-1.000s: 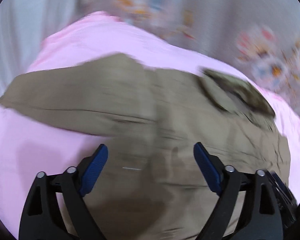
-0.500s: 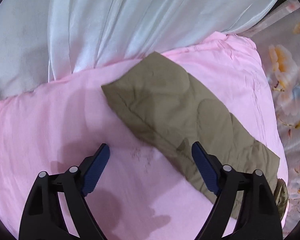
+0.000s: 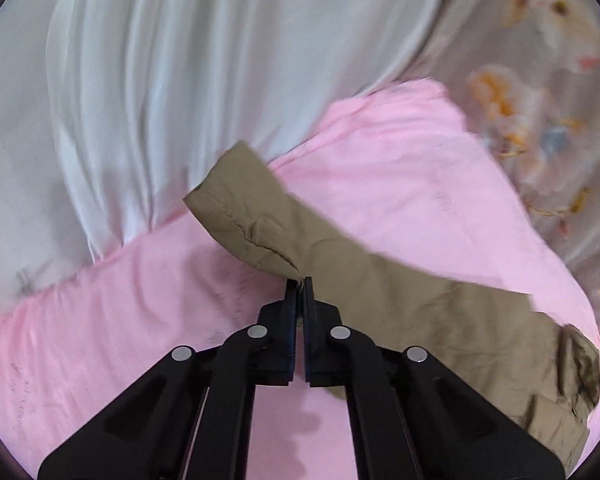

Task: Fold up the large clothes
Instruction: 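Grasp the other sleeve with the left gripper and lift it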

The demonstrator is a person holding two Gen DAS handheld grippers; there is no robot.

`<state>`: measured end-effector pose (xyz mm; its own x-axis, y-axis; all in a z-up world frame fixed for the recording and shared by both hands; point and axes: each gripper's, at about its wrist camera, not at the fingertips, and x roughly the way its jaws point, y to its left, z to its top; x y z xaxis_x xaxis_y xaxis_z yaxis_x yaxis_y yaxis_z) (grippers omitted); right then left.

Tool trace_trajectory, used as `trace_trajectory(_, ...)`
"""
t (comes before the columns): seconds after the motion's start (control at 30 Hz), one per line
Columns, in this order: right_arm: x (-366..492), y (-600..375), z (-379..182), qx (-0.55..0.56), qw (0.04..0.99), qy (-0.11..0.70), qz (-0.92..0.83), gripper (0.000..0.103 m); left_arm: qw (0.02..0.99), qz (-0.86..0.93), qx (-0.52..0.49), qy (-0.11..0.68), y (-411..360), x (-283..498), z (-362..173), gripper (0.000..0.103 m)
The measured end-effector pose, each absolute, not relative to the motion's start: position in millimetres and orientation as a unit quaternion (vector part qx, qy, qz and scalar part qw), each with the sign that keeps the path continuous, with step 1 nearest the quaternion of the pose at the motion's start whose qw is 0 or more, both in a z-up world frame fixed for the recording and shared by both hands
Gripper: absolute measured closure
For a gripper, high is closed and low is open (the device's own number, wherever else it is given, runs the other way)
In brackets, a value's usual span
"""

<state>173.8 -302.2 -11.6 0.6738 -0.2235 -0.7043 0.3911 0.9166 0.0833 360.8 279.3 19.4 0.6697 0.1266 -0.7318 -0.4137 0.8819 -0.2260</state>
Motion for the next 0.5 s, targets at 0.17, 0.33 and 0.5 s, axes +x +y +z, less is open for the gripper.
trace_trajectory(0.17,158,-304,2,0.124,0.921,0.327,-0.173,0.035,0.944,0.061,-0.108,0.304,179,330,110,0.102)
trace_trajectory(0.33,141,-306,13,0.126,0.923,0.324,-0.167,0.035,0.964,-0.068,-0.048,0.254,56,283,165,0.102)
trace_trajectory(0.5,115,-314,20,0.126,0.923,0.321,-0.168,0.034,0.939,-0.181,-0.032,0.291,-45,258,154,0.098)
